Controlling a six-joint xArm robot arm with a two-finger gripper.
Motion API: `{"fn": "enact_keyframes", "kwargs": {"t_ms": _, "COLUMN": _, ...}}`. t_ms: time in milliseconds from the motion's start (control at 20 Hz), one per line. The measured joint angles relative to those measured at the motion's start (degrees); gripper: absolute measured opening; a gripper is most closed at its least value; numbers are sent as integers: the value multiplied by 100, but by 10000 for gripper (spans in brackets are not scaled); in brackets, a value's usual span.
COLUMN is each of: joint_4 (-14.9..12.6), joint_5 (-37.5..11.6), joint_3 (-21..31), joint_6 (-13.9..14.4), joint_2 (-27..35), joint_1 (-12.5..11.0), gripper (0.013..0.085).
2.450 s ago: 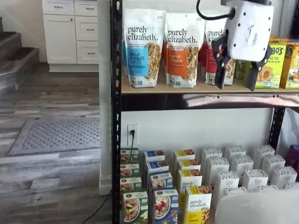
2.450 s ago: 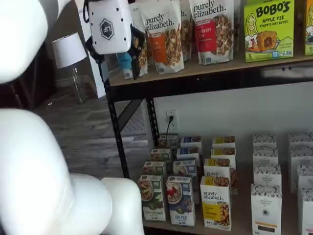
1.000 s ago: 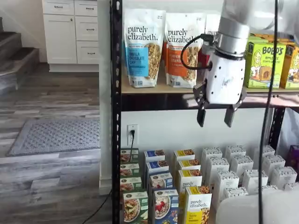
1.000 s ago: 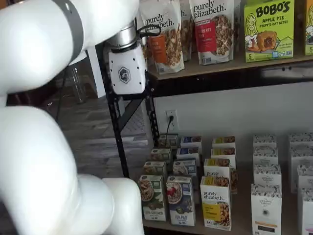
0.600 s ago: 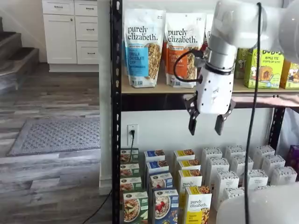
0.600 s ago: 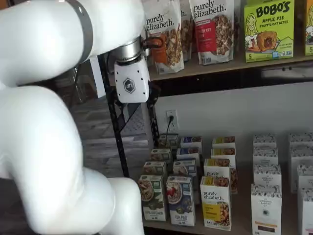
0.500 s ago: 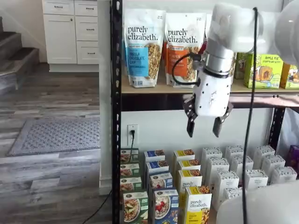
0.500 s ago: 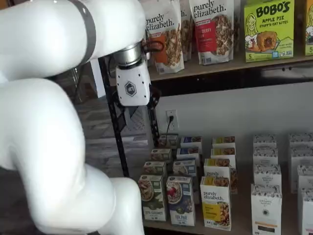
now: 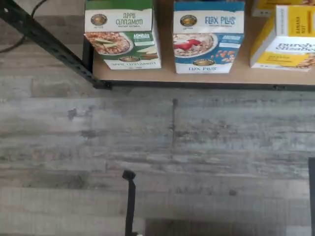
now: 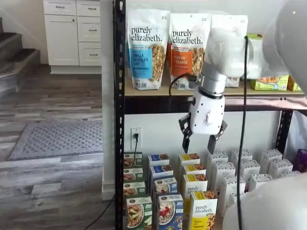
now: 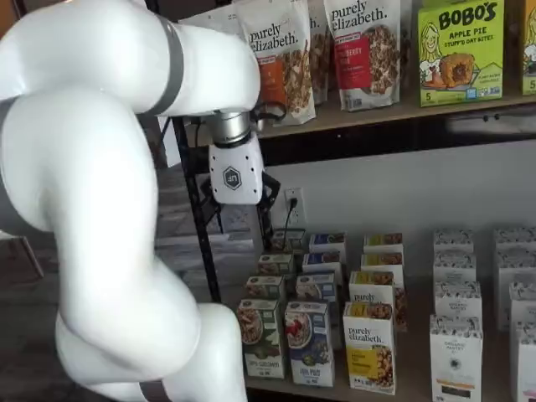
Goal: Pick up the blue and white box that is on the bottom shelf, the second box from the left
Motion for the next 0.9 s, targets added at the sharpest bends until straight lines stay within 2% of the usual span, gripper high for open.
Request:
{"fn": "enact_keyframes", "kwargs": {"t_ms": 400, "joint_4": 12, "joint_5": -701, "joint_3": 114, "joint_6": 29, "joint_2": 728, "joint_1": 100, "gripper": 850}}
{"fn": "enact_keyframes", "kwargs": {"t_ms": 650, "joint_4": -17, "joint_5": -1415, "joint_3": 272, "joint_6": 89, "joint_2": 1171, "joint_1": 206, "gripper": 850}}
{"fn": "enact_keyframes", "kwargs": {"t_ms": 900, "joint_4": -2, "joint_5": -1931, "joint_3": 357, "joint_6": 108, "joint_2": 1543, "joint_1": 276, "gripper": 850}}
